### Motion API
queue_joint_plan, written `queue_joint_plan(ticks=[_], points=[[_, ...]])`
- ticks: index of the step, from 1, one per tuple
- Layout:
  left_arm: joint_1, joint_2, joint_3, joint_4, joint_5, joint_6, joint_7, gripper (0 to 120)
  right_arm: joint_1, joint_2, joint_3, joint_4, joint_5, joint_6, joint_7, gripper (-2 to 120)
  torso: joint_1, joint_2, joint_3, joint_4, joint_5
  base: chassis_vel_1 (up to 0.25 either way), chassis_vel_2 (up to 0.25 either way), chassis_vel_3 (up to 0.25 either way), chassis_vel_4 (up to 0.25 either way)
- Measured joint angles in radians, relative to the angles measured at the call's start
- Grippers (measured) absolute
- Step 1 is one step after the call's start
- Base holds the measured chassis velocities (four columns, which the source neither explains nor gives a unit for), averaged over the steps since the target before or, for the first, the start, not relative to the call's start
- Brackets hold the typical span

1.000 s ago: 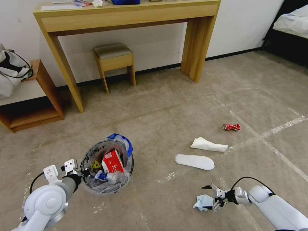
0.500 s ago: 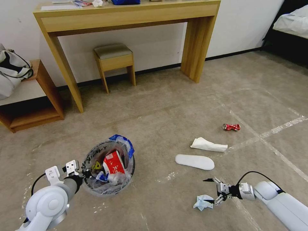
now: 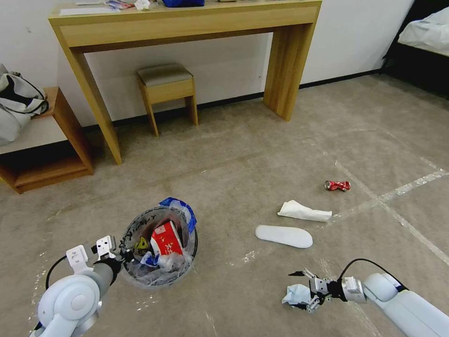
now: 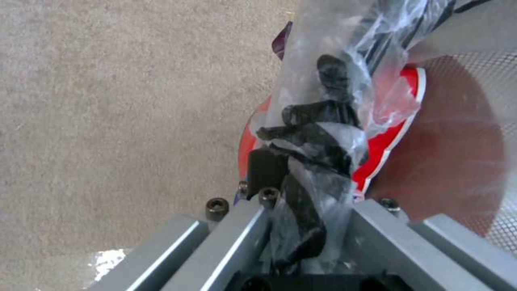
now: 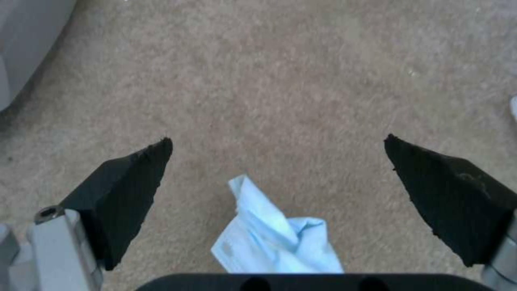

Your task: Pick up the trash bin and place the garbage on the floor into it.

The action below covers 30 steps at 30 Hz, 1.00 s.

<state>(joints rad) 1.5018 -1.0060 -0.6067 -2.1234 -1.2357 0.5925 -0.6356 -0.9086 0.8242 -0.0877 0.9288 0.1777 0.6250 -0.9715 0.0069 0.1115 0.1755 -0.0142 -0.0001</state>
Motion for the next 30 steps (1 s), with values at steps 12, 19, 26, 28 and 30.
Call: queue_joint_plan(ticks=[12, 19, 26, 28, 30], points=[[-0.010, -0.004, 0.006, 0.011, 0.001, -0.001, 0.001, 0, 0.021, 0.039, 0.010, -0.132, -0.043, 0.029, -0.016, 100, 0.000, 0.000, 0.000, -0.0001, 0.0001, 0.000, 0.000, 0.000, 0.000], [-0.011, -0.002, 0.007, 0.013, 0.001, -0.003, 0.001, 0, 0.027, 0.049, 0.010, -0.166, -0.058, 0.034, -0.016, 100, 0.000, 0.000, 0.000, -0.0001, 0.0000, 0.000, 0.000, 0.000, 0.000], [-0.011, 0.009, 0.002, 0.011, -0.002, -0.005, 0.003, 0, 0.045, 0.070, 0.013, -0.230, -0.068, 0.044, -0.012, 100, 0.000, 0.000, 0.000, -0.0001, 0.0001, 0.000, 0.000, 0.000, 0.000], [-0.011, 0.011, 0.001, 0.009, -0.003, -0.006, 0.004, 0, 0.056, 0.074, 0.013, -0.243, -0.069, 0.045, -0.010, 100, 0.000, 0.000, 0.000, -0.0001, 0.0001, 0.000, 0.000, 0.000, 0.000], [-0.010, 0.012, 0.000, 0.007, -0.004, -0.008, 0.007, 0, 0.074, 0.081, 0.011, -0.265, -0.071, 0.046, -0.009, 100, 0.000, 0.000, 0.000, 0.0000, 0.0001, 0.000, 0.000, 0.000, 0.000]])
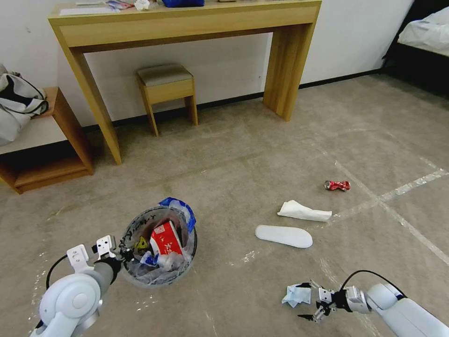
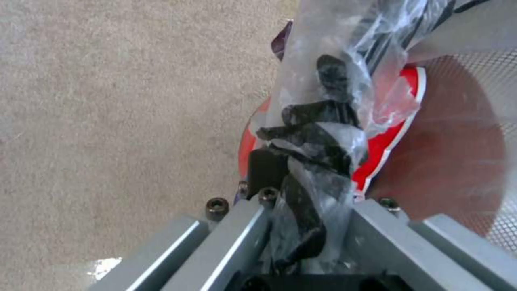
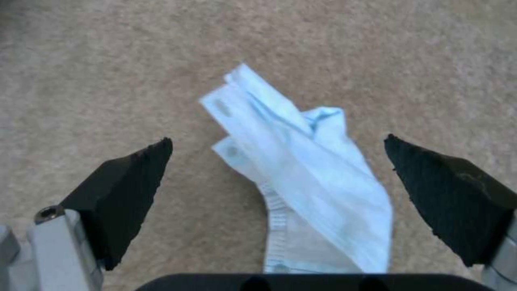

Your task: Pick up the trash bin and place the garbage on the floor into it.

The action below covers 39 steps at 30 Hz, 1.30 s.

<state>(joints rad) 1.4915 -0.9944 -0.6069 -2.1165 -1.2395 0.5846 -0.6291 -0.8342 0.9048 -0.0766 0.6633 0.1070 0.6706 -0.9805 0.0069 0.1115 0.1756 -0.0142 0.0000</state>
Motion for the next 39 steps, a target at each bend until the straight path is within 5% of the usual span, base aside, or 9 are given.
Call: queue_joint_plan(ticks=[22, 28, 39], points=[[-0.004, 0.000, 0.003, -0.001, 0.000, -0.004, 0.003, 0, 0.051, 0.032, -0.002, -0.087, -0.004, 0.008, 0.000, 96, 0.000, 0.000, 0.000, -0.0001, -0.0001, 0.000, 0.000, 0.000, 0.000], [0.000, -0.003, 0.003, -0.004, 0.001, -0.004, 0.004, 0, 0.055, 0.047, -0.003, -0.098, 0.004, 0.005, -0.005, 68, 0.000, 0.000, 0.000, -0.0001, 0.0000, 0.000, 0.000, 0.000, 0.000], [-0.010, -0.003, 0.011, 0.001, 0.004, -0.010, 0.008, 0, 0.061, 0.048, -0.005, -0.110, 0.021, 0.004, -0.022, 35, 0.000, 0.000, 0.000, -0.0002, 0.0000, 0.000, 0.000, 0.000, 0.000]])
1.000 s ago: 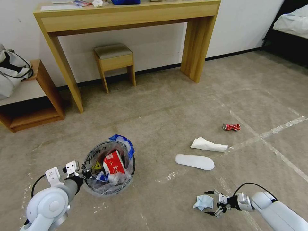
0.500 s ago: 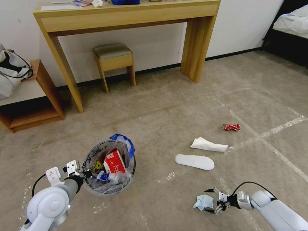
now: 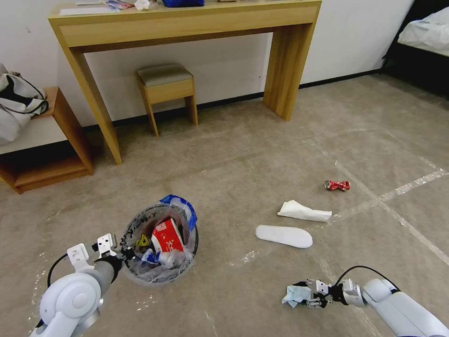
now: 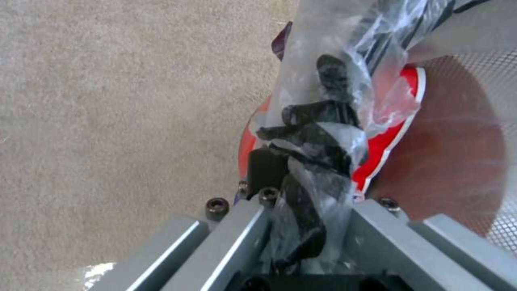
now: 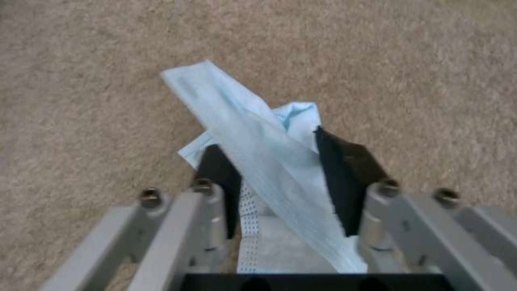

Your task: Pick up the trash bin and place the garbage on the floor into it.

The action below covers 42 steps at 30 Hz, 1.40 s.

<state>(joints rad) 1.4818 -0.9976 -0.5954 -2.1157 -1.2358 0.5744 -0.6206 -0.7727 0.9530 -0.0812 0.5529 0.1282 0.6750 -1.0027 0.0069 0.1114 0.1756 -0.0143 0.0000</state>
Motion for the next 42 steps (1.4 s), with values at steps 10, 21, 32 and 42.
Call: queue_joint_plan(ticks=[10, 21, 32, 42], points=[[-0.004, -0.003, 0.002, 0.002, 0.003, -0.003, 0.000, 0, 0.027, 0.010, -0.005, -0.015, 0.005, 0.000, -0.011, 0, 0.000, 0.000, 0.000, 0.0001, 0.0000, 0.000, 0.000, 0.000, 0.000], [0.000, -0.003, -0.003, -0.003, 0.006, -0.007, 0.000, 0, 0.028, 0.014, -0.010, 0.007, 0.028, -0.004, -0.010, 0, 0.000, 0.000, 0.000, 0.0001, 0.0000, 0.000, 0.000, 0.000, 0.000], [0.009, 0.005, -0.025, -0.007, -0.005, -0.007, -0.009, 0, -0.030, -0.114, 0.064, 0.314, 0.307, -0.045, -0.008, 0, 0.000, 0.000, 0.000, 0.0001, -0.0001, 0.000, 0.000, 0.000, 0.000], [0.009, 0.007, -0.037, -0.010, -0.017, -0.010, -0.021, 0, -0.054, -0.239, 0.186, 0.556, 0.384, -0.067, 0.021, 0, 0.000, 0.000, 0.000, -0.0001, 0.0002, 0.000, 0.000, 0.000, 0.000]])
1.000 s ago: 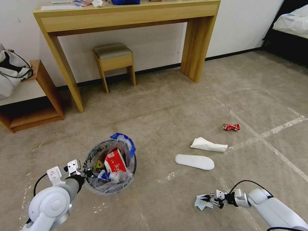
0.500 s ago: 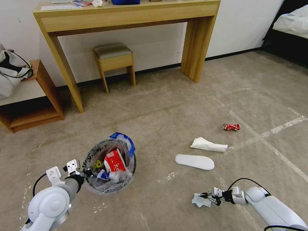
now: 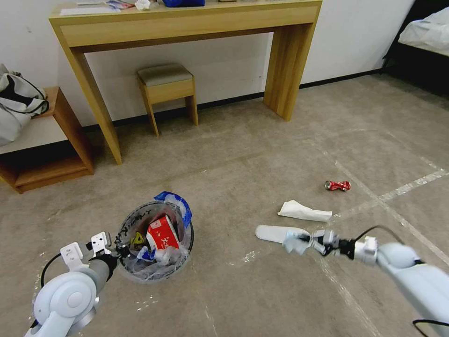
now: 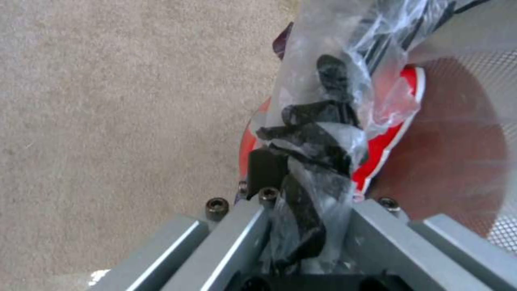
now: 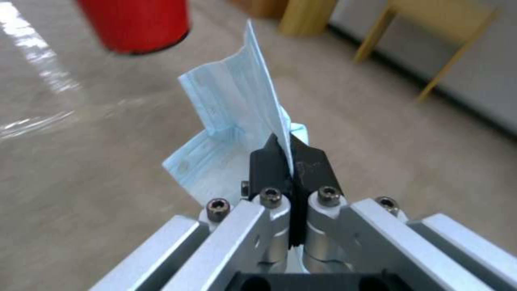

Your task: Pick up the trash bin and place the garbage on the floor into it.

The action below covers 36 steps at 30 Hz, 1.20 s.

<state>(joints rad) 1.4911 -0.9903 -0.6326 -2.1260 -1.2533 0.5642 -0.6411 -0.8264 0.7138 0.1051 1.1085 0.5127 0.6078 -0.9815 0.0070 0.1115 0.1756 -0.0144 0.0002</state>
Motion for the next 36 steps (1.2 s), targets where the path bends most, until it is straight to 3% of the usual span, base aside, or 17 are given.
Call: queue_joint_plan(ticks=[7, 15, 16, 22, 31, 36], points=[[0.002, 0.001, 0.003, 0.002, 0.005, -0.002, 0.001, 0, 0.031, -0.054, 0.088, 0.159, 0.072, -0.040, 0.060, 0, 0.000, 0.000, 0.000, 0.0002, -0.0001, 0.000, 0.000, 0.000, 0.000], [0.000, -0.001, 0.011, 0.002, 0.009, -0.004, 0.005, 0, 0.064, -0.073, 0.078, 0.320, 0.125, -0.108, 0.171, 0, 0.000, 0.000, 0.000, 0.0002, -0.0004, 0.000, 0.000, 0.000, 0.000], [0.000, -0.005, 0.015, 0.001, 0.012, -0.004, 0.006, 0, 0.087, -0.053, 0.042, 0.393, 0.144, -0.139, 0.222, 0, 0.000, 0.000, 0.000, 0.0001, -0.0003, 0.000, 0.000, 0.000, 0.000], [0.009, -0.006, 0.014, -0.006, 0.018, -0.004, 0.009, 0, 0.160, -0.018, -0.045, 0.540, 0.196, -0.223, 0.263, 0, 0.000, 0.000, 0.000, 0.0003, -0.0003, 0.000, 0.000, 0.000, 0.000], [0.008, -0.012, 0.018, -0.009, 0.018, -0.004, 0.011, 0, 0.253, -0.016, -0.188, 0.638, 0.223, -0.251, 0.257, 0, 0.000, 0.000, 0.000, 0.0002, -0.0007, 0.000, 0.000, 0.000, 0.000], [0.009, -0.016, 0.018, -0.009, 0.021, -0.005, 0.007, 0, 0.323, 0.032, -0.328, 0.655, 0.210, -0.255, 0.253, 0, 0.000, 0.000, 0.000, 0.0002, -0.0003, 0.000, 0.000, 0.000, 0.000]])
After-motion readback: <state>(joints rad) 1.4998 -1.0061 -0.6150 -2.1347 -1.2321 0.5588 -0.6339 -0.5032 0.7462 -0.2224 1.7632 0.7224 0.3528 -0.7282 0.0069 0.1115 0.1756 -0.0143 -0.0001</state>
